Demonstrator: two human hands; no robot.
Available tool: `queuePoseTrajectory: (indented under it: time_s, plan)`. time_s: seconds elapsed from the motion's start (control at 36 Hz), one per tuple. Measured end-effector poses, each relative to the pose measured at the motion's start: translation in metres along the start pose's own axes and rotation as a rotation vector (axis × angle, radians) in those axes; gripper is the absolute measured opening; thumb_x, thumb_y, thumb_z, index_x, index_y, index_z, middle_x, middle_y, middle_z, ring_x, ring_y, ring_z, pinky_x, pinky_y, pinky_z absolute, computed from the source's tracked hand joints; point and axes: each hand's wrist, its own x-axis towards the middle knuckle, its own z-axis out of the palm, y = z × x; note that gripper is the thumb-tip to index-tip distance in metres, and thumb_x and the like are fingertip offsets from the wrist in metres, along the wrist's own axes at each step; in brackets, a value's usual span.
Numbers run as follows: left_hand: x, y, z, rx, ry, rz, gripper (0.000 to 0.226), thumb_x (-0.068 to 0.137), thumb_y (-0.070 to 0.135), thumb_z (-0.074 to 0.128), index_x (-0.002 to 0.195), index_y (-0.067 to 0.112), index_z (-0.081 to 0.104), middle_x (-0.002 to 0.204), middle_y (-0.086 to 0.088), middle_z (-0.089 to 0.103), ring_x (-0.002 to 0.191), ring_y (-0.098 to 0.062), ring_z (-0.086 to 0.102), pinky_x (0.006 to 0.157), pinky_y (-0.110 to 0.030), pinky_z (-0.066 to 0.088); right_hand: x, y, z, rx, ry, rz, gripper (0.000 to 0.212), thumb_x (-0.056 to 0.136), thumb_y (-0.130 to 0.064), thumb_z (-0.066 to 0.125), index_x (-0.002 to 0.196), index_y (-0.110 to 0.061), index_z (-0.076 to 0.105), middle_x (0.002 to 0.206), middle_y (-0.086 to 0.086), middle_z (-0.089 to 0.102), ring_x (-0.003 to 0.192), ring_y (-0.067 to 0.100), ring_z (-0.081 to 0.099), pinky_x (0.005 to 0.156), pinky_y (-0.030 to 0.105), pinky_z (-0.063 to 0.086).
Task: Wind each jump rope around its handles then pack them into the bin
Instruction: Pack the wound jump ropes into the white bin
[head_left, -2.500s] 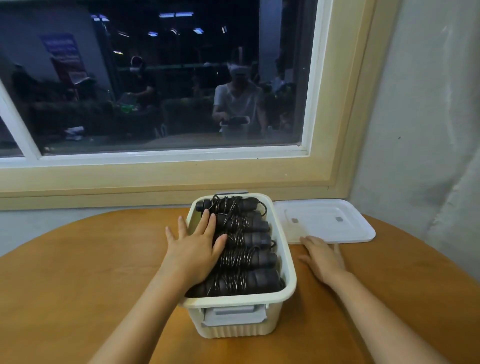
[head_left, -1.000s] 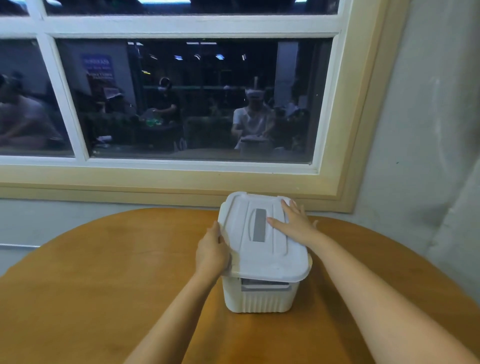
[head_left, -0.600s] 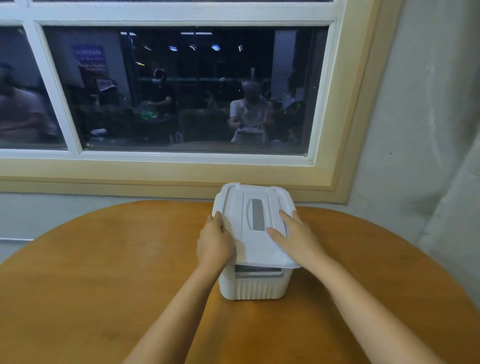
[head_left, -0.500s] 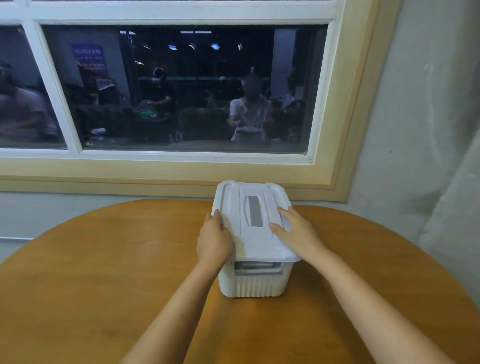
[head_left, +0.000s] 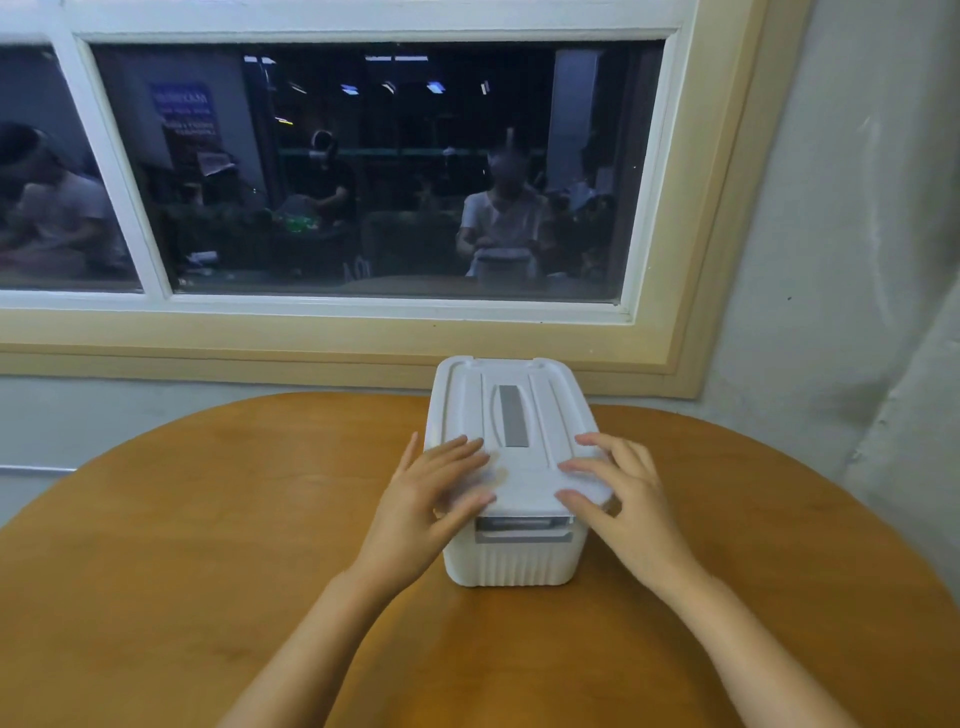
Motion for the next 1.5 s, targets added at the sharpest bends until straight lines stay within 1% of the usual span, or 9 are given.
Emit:
queuePoseTrajectory:
  time_s: [0.11,0.25,0.36,0.58,0.78,0.89,1.06,1.25,1.5]
  plan:
    - [-0.006,-0.008,-0.001,-0.021,-0.010,0.048,0.043,0.091,0.056,0.056,0.126,0.031,0.063,0.135,0.016,0.059,0.134,-0.001,0.046,0.121,-0.041,0.024,-0.013,0.014,0.002,0.120,-0.046,-0.041,0.031,0.083,-0.041,0.063,0.113,-0.047,0.062,0.135,-0.026,0.048,0.135,-0.009,0.029,0.107,0.007,0.019]
    - [-0.002,-0.010,0.001,0.033,0.050,0.125,0.032,0.095,0.041,0.055,0.123,0.029,0.066,0.130,0.015,0.063,0.131,-0.004,0.050,0.119,-0.037,0.026,-0.006,0.016,0.006,0.163,0.041,-0.100,0.026,0.087,-0.032,0.062,0.111,-0.039,0.067,0.121,-0.026,0.061,0.129,-0.007,0.045,0.110,0.016,0.033]
    - [-0.004,-0.012,0.002,0.086,0.087,0.147,0.031,0.097,0.036,0.053,0.123,0.024,0.067,0.129,0.011,0.064,0.129,-0.004,0.053,0.118,-0.041,0.029,-0.009,0.021,0.012,0.097,0.116,-0.193,0.021,0.096,-0.038,0.058,0.113,-0.033,0.069,0.120,-0.029,0.063,0.128,-0.001,0.051,0.111,0.030,0.038]
    - [-0.012,-0.016,0.005,0.131,0.055,0.266,0.038,0.094,0.040,0.059,0.126,0.021,0.065,0.133,0.006,0.062,0.129,-0.006,0.053,0.117,-0.039,0.032,-0.024,0.029,0.016,-0.017,0.193,-0.280,0.041,0.096,-0.052,0.050,0.123,-0.023,0.064,0.127,-0.013,0.062,0.131,-0.005,0.047,0.118,0.023,0.026]
    - [-0.019,-0.018,0.005,0.159,0.022,0.290,0.052,0.092,0.053,0.060,0.131,0.020,0.061,0.139,0.008,0.058,0.133,-0.006,0.049,0.119,-0.037,0.029,-0.023,0.031,0.011,-0.087,0.081,-0.281,0.041,0.096,-0.053,0.052,0.130,-0.032,0.059,0.138,-0.021,0.053,0.137,-0.002,0.041,0.123,0.028,0.019]
    - [-0.019,-0.018,0.007,0.264,0.008,0.338,0.066,0.080,0.061,0.070,0.129,0.019,0.061,0.137,0.006,0.058,0.132,-0.010,0.051,0.118,-0.037,0.030,-0.029,0.033,0.007,-0.196,-0.019,-0.315,0.067,0.083,-0.070,0.058,0.140,-0.037,0.044,0.145,-0.023,0.041,0.143,-0.001,0.030,0.124,0.038,0.013]
    - [-0.016,-0.017,0.011,0.255,0.119,0.315,0.048,0.084,0.054,0.069,0.115,0.017,0.070,0.124,0.006,0.068,0.121,-0.007,0.059,0.110,-0.037,0.041,-0.021,0.025,0.022,-0.213,0.197,-0.346,0.060,0.079,-0.068,0.061,0.114,-0.019,0.066,0.117,-0.004,0.068,0.119,0.006,0.054,0.120,0.044,0.025]
    - [-0.014,-0.012,0.017,0.121,0.229,0.207,0.038,0.087,0.046,0.070,0.108,0.015,0.075,0.112,0.009,0.072,0.107,-0.004,0.066,0.102,-0.040,0.049,-0.016,0.025,0.029,-0.054,0.302,-0.235,0.049,0.085,-0.064,0.061,0.093,-0.017,0.075,0.105,-0.014,0.069,0.106,0.004,0.063,0.118,0.039,0.030]
    - [-0.017,-0.037,-0.004,0.200,0.149,0.066,0.052,0.092,0.064,0.045,0.129,0.030,0.060,0.138,0.015,0.054,0.139,-0.006,0.040,0.121,-0.044,0.020,-0.026,-0.006,0.037,-0.143,0.247,-0.281,0.037,0.096,-0.049,0.053,0.106,-0.020,0.075,0.113,-0.013,0.071,0.110,0.002,0.062,0.120,0.054,0.020]
